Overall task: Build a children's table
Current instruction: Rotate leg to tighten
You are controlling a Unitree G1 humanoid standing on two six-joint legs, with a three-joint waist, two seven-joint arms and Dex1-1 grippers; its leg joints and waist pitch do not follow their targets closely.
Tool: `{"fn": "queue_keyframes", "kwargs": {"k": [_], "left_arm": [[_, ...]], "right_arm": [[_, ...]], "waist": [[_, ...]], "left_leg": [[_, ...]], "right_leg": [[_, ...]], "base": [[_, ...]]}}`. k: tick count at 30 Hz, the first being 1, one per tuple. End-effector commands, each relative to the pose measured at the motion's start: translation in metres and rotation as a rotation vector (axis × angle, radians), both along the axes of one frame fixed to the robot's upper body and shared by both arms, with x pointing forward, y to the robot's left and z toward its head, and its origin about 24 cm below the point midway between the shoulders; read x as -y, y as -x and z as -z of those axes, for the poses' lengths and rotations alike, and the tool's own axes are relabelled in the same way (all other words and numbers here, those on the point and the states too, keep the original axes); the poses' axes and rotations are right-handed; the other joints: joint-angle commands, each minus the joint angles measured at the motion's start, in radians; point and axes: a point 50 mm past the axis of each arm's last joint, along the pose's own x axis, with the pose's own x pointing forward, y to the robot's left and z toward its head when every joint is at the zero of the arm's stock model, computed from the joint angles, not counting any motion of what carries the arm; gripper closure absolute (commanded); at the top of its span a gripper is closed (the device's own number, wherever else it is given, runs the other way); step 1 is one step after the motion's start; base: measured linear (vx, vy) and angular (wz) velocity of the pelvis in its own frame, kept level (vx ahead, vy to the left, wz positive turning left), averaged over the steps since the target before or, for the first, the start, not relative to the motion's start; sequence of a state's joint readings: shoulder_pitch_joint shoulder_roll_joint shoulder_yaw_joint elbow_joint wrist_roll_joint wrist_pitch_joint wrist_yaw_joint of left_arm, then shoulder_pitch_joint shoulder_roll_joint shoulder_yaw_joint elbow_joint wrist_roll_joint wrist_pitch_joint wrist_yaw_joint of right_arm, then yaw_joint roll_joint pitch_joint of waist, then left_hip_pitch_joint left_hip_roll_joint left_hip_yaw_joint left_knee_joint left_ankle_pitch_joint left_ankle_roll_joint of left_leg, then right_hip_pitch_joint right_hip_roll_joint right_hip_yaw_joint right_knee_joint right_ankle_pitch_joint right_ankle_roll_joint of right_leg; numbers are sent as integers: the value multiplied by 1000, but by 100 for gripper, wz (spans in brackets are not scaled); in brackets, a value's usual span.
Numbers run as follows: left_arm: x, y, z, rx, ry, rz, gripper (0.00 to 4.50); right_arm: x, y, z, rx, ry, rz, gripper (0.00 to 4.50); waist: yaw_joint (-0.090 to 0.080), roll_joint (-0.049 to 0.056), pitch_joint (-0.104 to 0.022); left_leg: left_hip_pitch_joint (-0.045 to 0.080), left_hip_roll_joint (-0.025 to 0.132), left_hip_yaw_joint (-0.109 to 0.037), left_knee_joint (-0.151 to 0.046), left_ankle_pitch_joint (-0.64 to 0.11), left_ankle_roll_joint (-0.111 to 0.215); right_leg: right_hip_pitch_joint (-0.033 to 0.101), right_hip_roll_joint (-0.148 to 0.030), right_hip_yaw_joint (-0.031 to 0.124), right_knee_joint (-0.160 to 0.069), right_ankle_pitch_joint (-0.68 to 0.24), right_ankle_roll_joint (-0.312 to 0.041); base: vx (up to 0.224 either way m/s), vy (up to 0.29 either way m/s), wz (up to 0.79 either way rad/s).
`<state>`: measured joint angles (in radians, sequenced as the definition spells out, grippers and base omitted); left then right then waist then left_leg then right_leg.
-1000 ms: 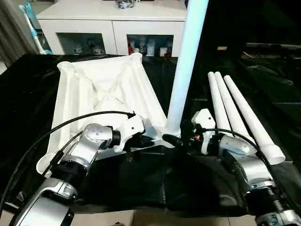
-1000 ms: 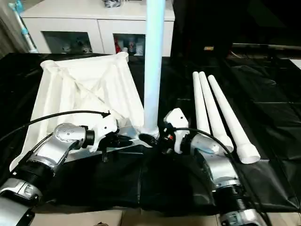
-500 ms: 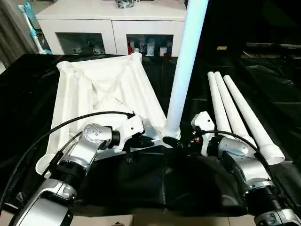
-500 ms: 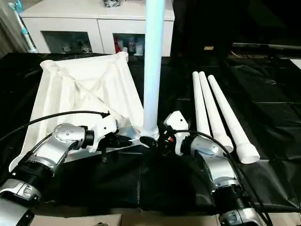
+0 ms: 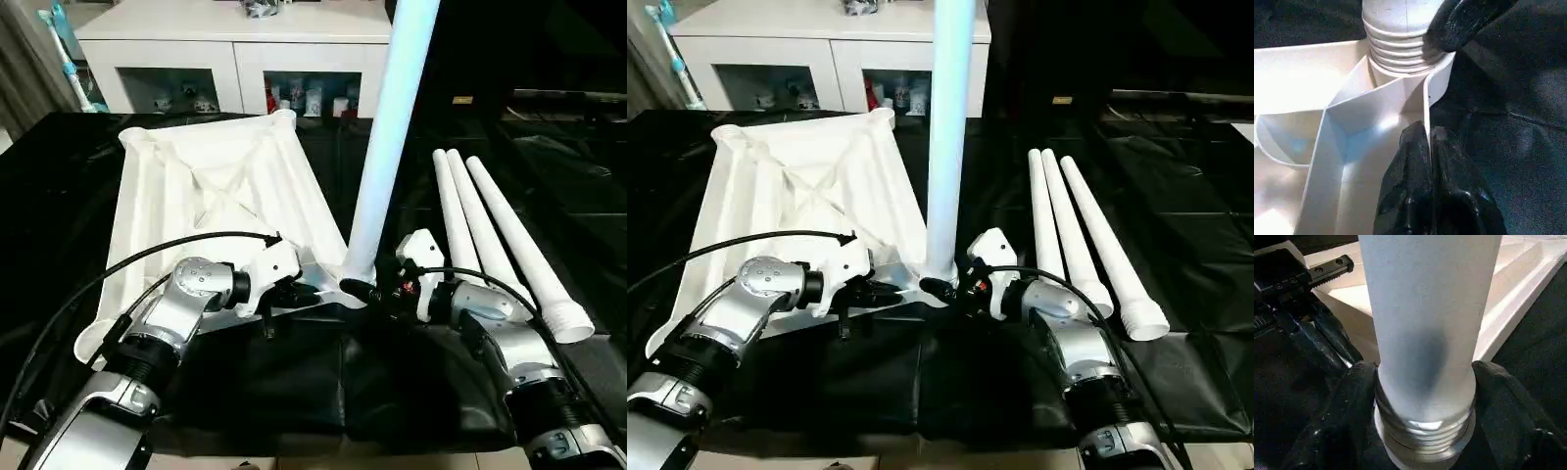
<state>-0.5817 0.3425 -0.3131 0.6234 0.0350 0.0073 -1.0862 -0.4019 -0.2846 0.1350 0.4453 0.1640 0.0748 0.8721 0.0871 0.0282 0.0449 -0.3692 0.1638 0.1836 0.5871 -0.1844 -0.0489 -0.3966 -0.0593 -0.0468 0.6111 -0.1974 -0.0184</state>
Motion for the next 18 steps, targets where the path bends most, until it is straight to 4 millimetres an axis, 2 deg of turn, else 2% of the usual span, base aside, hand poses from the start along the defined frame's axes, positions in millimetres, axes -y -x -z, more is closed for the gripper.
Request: {"fn": "queue_keyframes", "kwargs": {"k": [1, 13, 18], "left_arm": [[-3, 11, 19, -80, -80, 29, 450], [-6, 9, 19, -82, -88, 24, 450], [-3, 7, 19, -89, -79, -9, 450]], "right_arm": [[-4, -2, -4, 14, -15, -26, 177], [-4, 0, 0, 8, 6, -48, 184], [-7, -6, 4, -3, 26, 42, 184]], "waist": [[0, -10, -59], [0, -8, -60], [-2, -8, -58]], "left_leg": [[8, 68, -25, -63, -162, 78], [8, 68, -25, -62, -165, 78], [9, 67, -25, -64, -172, 73]], "right_leg": [[50, -92, 48, -70, -116, -232], [50, -91, 48, -70, -115, -235], [48, -91, 48, -71, -135, -234]], "base": [[0, 0, 0], [0, 0, 0], [0, 0, 0]]}}
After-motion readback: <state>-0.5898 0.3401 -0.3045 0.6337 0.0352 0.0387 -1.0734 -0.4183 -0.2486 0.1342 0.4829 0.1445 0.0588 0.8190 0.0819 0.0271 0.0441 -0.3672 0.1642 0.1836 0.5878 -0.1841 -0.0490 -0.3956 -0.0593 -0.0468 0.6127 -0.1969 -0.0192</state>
